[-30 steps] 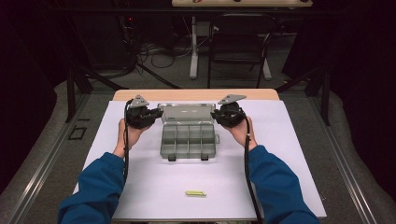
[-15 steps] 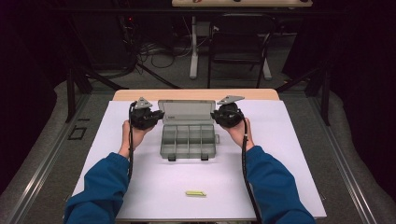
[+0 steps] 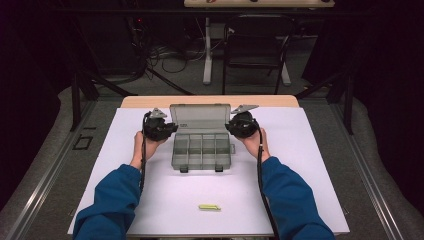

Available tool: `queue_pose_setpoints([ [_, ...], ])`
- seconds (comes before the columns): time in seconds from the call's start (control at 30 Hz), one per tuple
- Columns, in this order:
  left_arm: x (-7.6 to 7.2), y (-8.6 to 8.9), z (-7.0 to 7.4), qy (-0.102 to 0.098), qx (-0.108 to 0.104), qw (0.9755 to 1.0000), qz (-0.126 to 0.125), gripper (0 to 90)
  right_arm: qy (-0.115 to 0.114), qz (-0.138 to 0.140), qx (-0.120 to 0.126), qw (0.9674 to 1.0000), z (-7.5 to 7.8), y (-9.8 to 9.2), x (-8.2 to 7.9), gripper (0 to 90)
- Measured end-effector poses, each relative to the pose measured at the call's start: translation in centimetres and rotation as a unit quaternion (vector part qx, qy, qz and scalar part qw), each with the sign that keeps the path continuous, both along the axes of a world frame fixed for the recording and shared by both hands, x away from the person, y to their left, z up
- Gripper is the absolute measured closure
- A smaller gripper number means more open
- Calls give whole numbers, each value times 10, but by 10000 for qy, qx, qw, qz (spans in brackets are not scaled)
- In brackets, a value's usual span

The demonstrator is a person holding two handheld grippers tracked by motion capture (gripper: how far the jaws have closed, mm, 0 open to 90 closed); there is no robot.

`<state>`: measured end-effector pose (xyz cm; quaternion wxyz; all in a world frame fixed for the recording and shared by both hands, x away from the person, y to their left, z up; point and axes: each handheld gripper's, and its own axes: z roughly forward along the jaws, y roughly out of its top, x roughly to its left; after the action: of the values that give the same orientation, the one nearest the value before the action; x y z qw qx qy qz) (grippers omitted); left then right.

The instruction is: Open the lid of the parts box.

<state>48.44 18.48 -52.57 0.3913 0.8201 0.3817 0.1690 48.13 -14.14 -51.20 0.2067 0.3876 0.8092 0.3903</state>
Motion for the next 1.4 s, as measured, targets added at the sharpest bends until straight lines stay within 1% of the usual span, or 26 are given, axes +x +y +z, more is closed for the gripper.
queue_pose_setpoints([
  [0.07,1,0,-3,60,54,10000,20,721,128,-20,-20,9999,-6,0,1,729],
  [0.1,2,2,-5,88,15,9999,119,693,151,-32,-20,9999,-8,0,1,719],
  [0.13,2,2,-5,88,15,9999,119,678,164,-32,-6,9999,-9,-1,1,709],
  [0.17,2,3,-6,72,-2,9998,159,640,185,-42,-5,9998,-10,-1,1,709],
  [0.2,2,6,-5,21,-74,9996,274,602,200,-57,16,9998,-10,-2,0,668],
  [0.23,2,6,-5,21,-74,9996,274,579,200,-57,16,9998,-10,-2,0,668],
  [0.27,0,9,-4,-29,-95,9993,362,540,217,-39,53,9997,-10,-3,-1,629],
  [0.3,0,9,-4,-29,-95,9993,362,500,175,-2,47,9998,-9,-4,-2,610],
  [0.33,-1,12,-2,-78,-95,9991,406,481,188,23,80,9998,-9,-5,-3,594],
  [0.47,-4,14,-1,-105,-70,9989,450,401,182,87,113,9997,-6,-7,-6,549],
  [0.5,-5,15,0,-116,-68,9989,452,401,165,129,125,9997,-6,-8,-7,536],
  [0.53,-6,15,0,-118,-53,9989,454,365,150,156,135,9997,-5,-8,-10,515],
  [0.7,-6,15,0,-137,-27,9988,468,362,64,89,78,9999,-3,-9,-11,523],
  [0.77,-6,14,0,-109,-22,9989,463,346,67,87,97,9999,-4,-9,-10,516],
  [0.9,-8,14,2,-166,-43,9987,480,297,83,114,82,9999,-4,-8,-10,502],
  [1.0,-10,14,3,-163,-63,9988,448,272,113,104,144,9998,-4,-9,-11,448],
  [1.03,-11,14,4,-178,-85,9989,436,239,141,125,190,9996,-4,-11,-12,408],
  [1.07,-13,14,5,-194,-81,9990,397,239,141,125,190,9996,-4,-11,-12,408],
  [1.1,-19,15,7,-226,-91,9991,342,207,181,167,251,9994,-4,-12,-15,352],
  [1.13,-19,15,7,-226,-91,9991,342,199,226,204,258,9992,-5,-14,-16,335],
  [1.17,-25,16,8,-258,-118,9992,270,186,237,231,278,9991,-5,-15,-18,312],
  [1.2,-25,16,8,-258,-118,9992,270,176,255,246,275,9990,-5,-16,-20,293],
  [1.23,-33,17,9,-278,-89,9994,210,170,247,280,271,9989,-5,-17,-23,275],
  [1.3,-36,18,9,-306,-83,9994,164,161,247,367,282,9986,-5,-19,-27,240],
  [1.33,-44,19,9,-338,-59,9993,113,159,251,399,286,9985,-4,-20,-30,224],
  [1.4,-47,20,10,-359,-56,9993,83,155,243,434,295,9983,-4,-21,-33,209],
])
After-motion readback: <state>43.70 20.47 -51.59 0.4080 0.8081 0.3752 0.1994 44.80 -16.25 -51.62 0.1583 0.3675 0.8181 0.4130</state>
